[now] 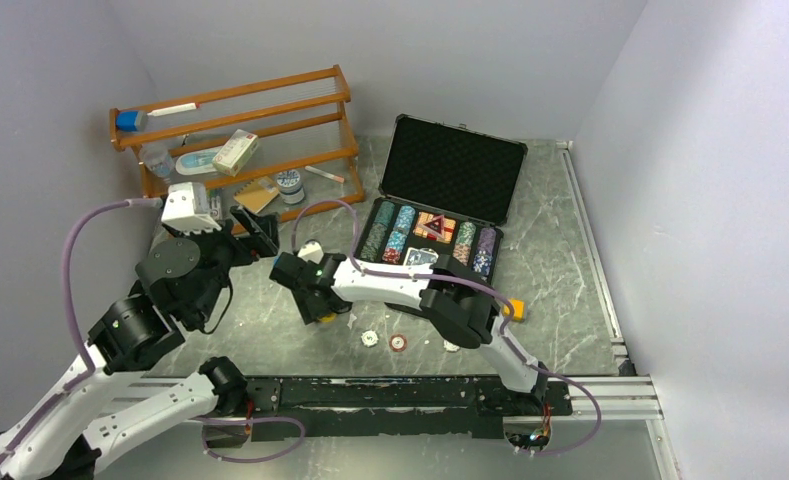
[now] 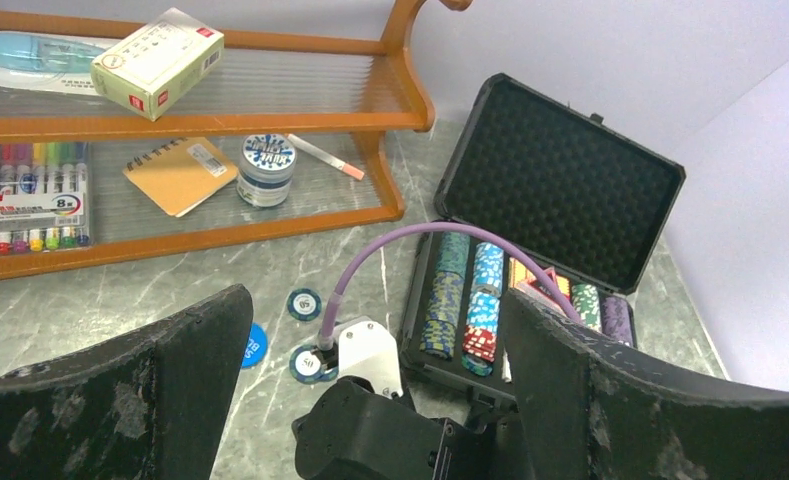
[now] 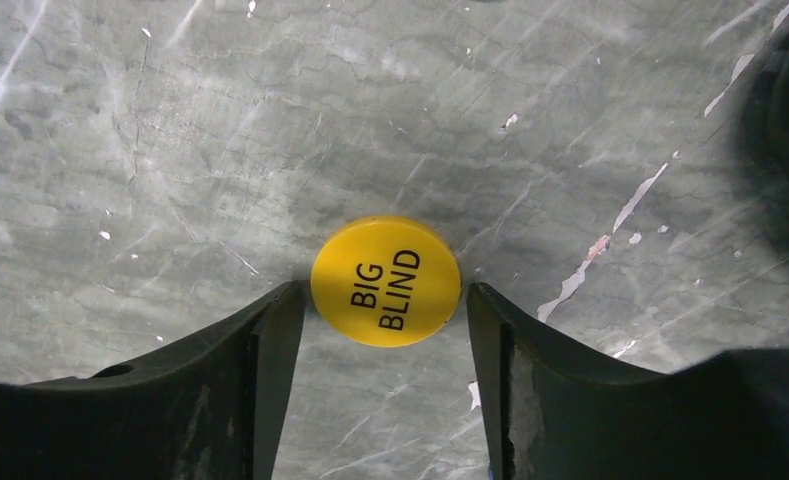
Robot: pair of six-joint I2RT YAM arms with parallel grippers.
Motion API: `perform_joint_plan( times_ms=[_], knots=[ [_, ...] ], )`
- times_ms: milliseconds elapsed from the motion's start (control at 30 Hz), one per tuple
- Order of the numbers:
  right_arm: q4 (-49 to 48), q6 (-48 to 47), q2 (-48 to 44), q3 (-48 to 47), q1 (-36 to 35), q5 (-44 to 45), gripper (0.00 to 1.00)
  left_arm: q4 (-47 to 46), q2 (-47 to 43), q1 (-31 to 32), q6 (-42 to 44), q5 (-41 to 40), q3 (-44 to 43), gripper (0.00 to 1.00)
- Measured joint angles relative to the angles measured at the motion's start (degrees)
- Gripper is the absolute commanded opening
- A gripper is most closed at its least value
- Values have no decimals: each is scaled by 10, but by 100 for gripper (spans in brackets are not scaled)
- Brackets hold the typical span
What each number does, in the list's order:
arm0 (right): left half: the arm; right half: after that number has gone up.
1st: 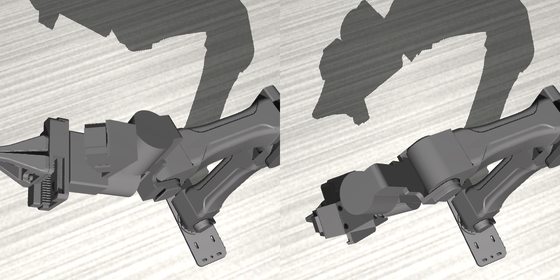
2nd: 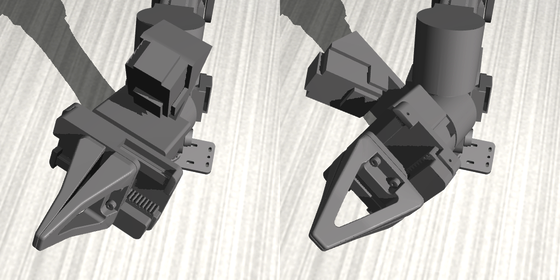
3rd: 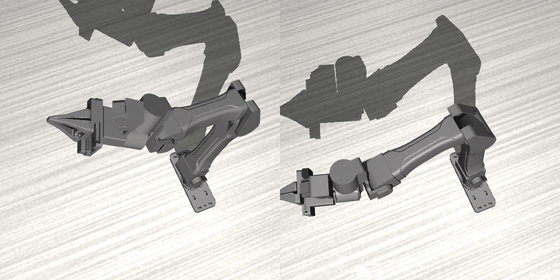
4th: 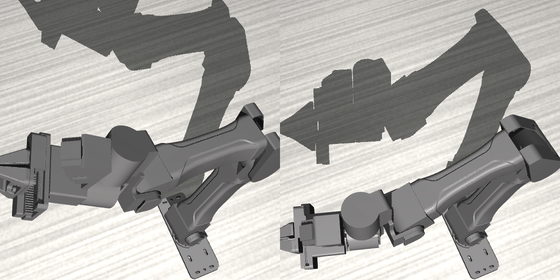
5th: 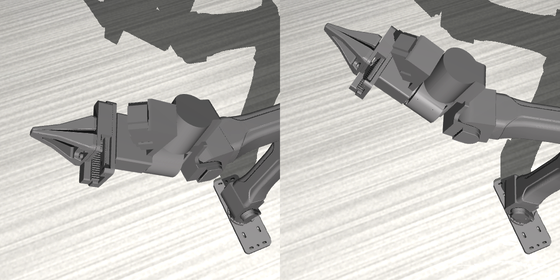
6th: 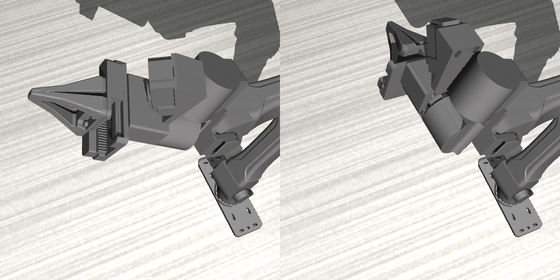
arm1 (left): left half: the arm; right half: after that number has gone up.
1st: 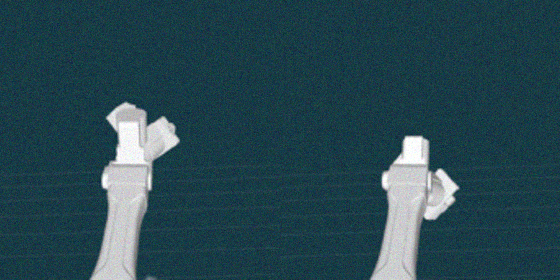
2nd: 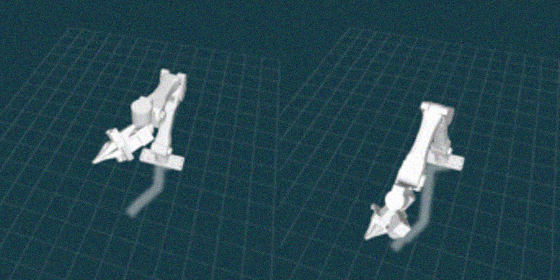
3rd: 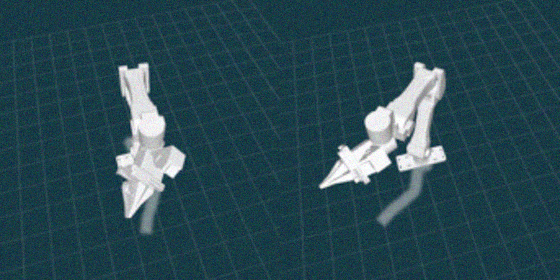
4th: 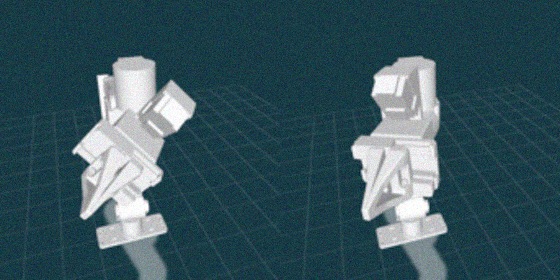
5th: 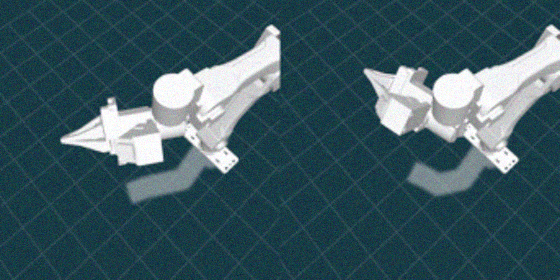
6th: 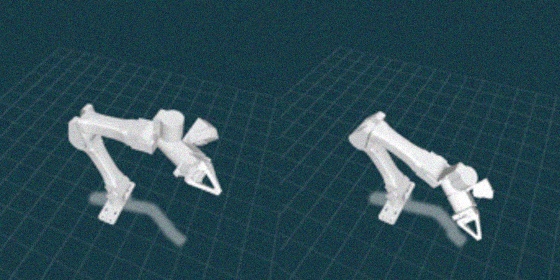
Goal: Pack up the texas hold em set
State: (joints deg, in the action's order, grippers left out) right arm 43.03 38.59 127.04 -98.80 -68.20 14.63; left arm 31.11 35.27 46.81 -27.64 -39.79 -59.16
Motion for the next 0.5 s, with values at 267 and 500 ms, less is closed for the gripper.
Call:
perform_joint_plan(
  times_ms=[267, 500],
  knots=[
    [5, 27, 10, -15, -1, 17, 50, 1, 23, 0, 15, 0, 0, 97],
    [-7, 37, -6, 4, -2, 52, 52, 17, 17, 0, 24, 15, -16, 100]
  ],
)
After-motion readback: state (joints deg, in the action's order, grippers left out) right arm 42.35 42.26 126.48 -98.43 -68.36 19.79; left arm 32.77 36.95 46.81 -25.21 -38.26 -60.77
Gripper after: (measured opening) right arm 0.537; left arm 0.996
